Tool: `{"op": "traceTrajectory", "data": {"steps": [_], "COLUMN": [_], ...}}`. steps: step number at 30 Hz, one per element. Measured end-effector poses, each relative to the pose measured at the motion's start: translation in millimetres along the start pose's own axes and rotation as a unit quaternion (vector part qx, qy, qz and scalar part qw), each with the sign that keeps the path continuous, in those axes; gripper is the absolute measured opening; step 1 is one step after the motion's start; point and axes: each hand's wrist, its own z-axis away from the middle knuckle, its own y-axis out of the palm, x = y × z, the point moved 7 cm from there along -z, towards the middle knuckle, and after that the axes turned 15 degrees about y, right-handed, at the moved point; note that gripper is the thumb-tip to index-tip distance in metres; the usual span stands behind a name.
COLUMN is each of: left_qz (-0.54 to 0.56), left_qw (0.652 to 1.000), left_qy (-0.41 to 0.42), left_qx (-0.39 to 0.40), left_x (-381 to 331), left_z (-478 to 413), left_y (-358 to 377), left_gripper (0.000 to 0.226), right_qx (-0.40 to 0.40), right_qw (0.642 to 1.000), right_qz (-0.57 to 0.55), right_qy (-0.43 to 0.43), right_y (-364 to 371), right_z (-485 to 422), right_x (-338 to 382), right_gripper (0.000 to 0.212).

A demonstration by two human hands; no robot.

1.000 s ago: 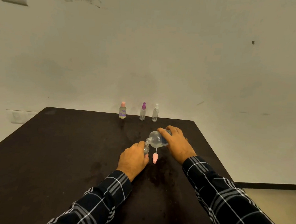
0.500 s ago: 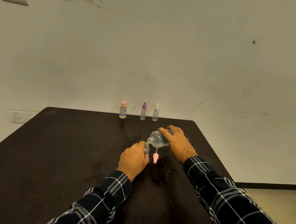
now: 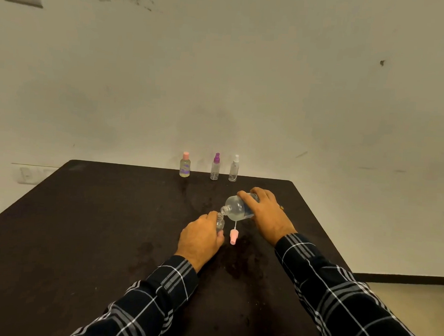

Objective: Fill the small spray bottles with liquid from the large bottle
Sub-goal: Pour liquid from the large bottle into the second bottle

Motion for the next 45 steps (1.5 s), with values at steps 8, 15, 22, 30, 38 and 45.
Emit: {"op": "traceTrajectory", "data": {"steps": [8, 15, 22, 30, 38, 45], "left_qz": [0.005, 0.009, 0.003, 0.000, -0.006, 0.001], "left_qw": [1.000, 1.000, 1.000, 1.000, 1.000, 1.000], "left_qy": [-0.002, -0.003, 0.000, -0.003, 0.001, 0.002], "left_qx": [0.004, 0.000, -0.003, 0.003, 0.004, 0.001], "left_x": [-0.2, 0.9, 0.5, 0.8, 0.8, 2.4], "left_z": [-0.1, 0.1, -0.6, -1.4, -0.9, -1.2], "left_y": [-0.1, 0.6, 0.5, 0.9, 1.8, 3.2], "left_gripper": [0.033, 0.033, 0.031, 0.034, 0.033, 0.036], "right_qx": [-0.010, -0.015, -0.015, -0.012, -0.011, -0.004], "right_qw": [1.000, 1.000, 0.999, 0.999, 0.999, 1.000], "right_qz": [0.020, 0.024, 0.026, 0.033, 0.038, 0.028], "right_qy": [-0.003, -0.008, -0.010, -0.009, -0.010, 0.000], "right_y": [-0.9, -2.1, -4.5, -5.2, -5.4, -3.0], "right_z": [-2.4, -3.0, -3.2, -3.7, -3.2, -2.7], "right_x": [1.5, 2.3, 2.6, 2.9, 2.6, 1.7], "right_gripper": [0.081, 0.081, 0.079, 0.079, 0.080, 0.083]}}
